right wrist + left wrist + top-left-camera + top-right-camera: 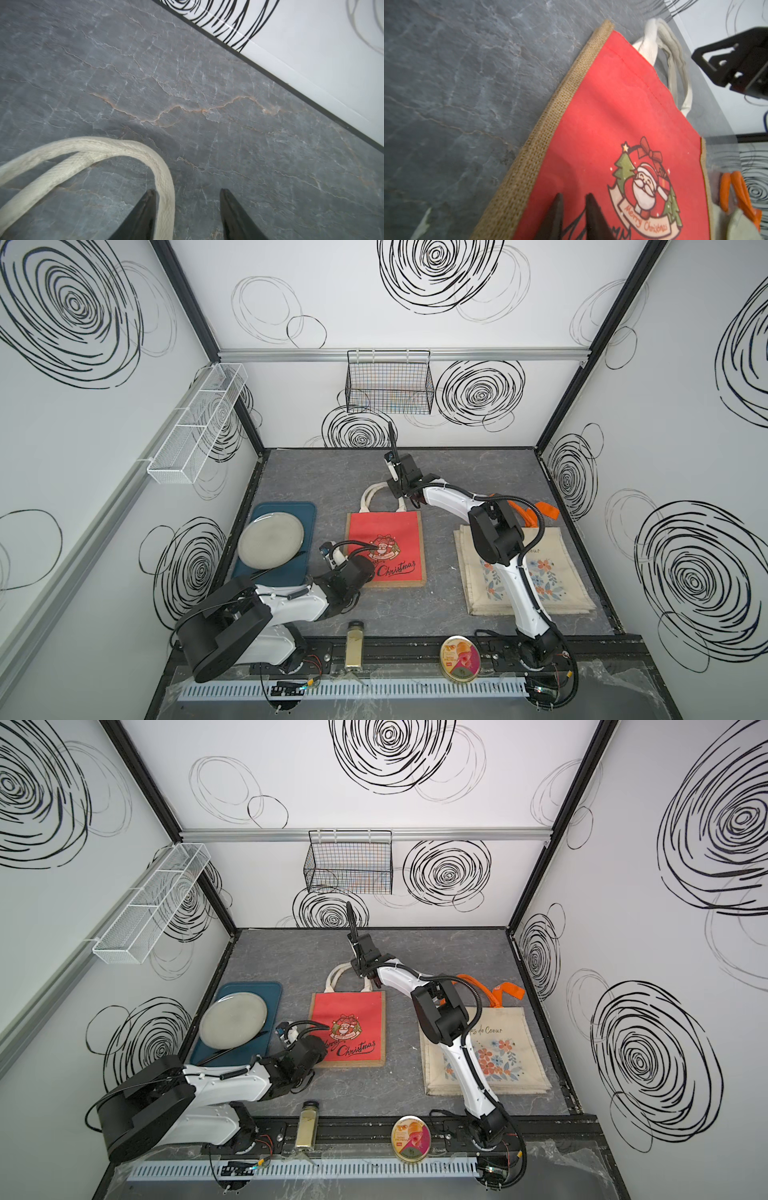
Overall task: Put away the canvas bag
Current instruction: Adjust the canvas bag at the center of the board.
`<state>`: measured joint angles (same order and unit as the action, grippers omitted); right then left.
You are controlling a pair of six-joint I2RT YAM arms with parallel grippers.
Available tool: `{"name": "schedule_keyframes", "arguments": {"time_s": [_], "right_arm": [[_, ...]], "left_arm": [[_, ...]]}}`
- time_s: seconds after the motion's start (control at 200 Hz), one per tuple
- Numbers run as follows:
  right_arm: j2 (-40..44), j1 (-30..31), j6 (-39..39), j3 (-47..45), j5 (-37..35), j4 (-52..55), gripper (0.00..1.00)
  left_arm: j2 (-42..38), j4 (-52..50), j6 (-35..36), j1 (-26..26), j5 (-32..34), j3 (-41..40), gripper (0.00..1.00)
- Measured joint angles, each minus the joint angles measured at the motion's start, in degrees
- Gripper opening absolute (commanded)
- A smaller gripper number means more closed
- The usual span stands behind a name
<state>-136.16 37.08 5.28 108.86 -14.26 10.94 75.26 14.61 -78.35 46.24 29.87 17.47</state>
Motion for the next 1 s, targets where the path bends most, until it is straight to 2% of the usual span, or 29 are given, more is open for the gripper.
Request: {"name": "schedule_keyframes", "arguments": {"time_s": [0.055, 0.155, 0.16, 0.175, 0.215, 0.24, 0.355, 0.39, 0.475, 0.575, 0.676, 0.746, 0.806, 1.001], "right_arm": [[0.28, 0.04, -0.98, -0.09, -0.24, 1.07, 0.58], [4.22, 0.33, -3.43, -4.28, 0.17, 1.29, 0.71], [4.63, 0.35, -3.48, -4.83, 0.28, 1.31, 0.72], [5.64, 0.37, -3.85, -5.9, 0.57, 1.4, 0.86], [9.29, 0.44, -5.44, -9.53, 1.05, 1.36, 0.89], [11.47, 0.46, -6.05, -11.61, 1.53, 1.29, 0.99], [24.41, 0.85, -10.82, -23.02, 6.01, -1.62, 1.0], [28.2, 1.14, -12.09, -26.56, 8.04, -3.04, 1.0], [34.62, 2.38, -15.43, -33.0, 10.08, -4.52, 1.0], [37.64, 4.72, -19.39, -38.99, 10.69, -4.46, 1.0], [37.13, 6.95, -22.86, -44.17, 10.69, -3.37, 1.0], [35.67, 8.52, -25.33, -46.4, 9.42, -1.6, 1.0], [34.38, 9.51, -27.65, -48.06, 8.39, -0.98, 1.0], [33.46, 10.08, -33.59, -52.74, 6.8, -2.64, 0.96]], "left_arm": [[-1.16, -1.33, 0.42, 0.46, 0.07, 0.46, 0.49], [-3.48, -3.8, 1.92, 1.01, -0.15, 1.73, 0.58], [-3.56, -3.91, 1.99, 1.01, -0.2, 1.77, 0.58], [-3.89, -4.2, 2.12, 1.03, -0.22, 1.99, 0.6], [-5.03, -4.98, 4.02, 1.01, -0.55, 2.73, 0.68], [-5.66, -5.07, 4.9, 0.98, -1.03, 3.15, 0.71], [-9.29, -0.31, 15.63, -0.83, -8.11, 3.58, 0.91], [-10.56, 0.9, 17.77, -1.66, -9.86, 3.58, 0.94], [-13.18, 1.44, 22.23, -4.9, -13.11, 4.02, 0.92], [-13.84, -3.91, 26.4, -7.41, -11.43, 6.99, 0.88], [-12.5, -8.04, 28.94, -8.2, -9.27, 9.35, 0.83], [-10.27, -8.81, 29.59, -8.98, -9.03, 9.31, 0.73], [-8.09, -8.76, 29.81, -9.11, -8.63, 8.72, 0.7], [0.11, -6.8, 28.2, -6.62, -6.12, 7.91, 0.59]]}}
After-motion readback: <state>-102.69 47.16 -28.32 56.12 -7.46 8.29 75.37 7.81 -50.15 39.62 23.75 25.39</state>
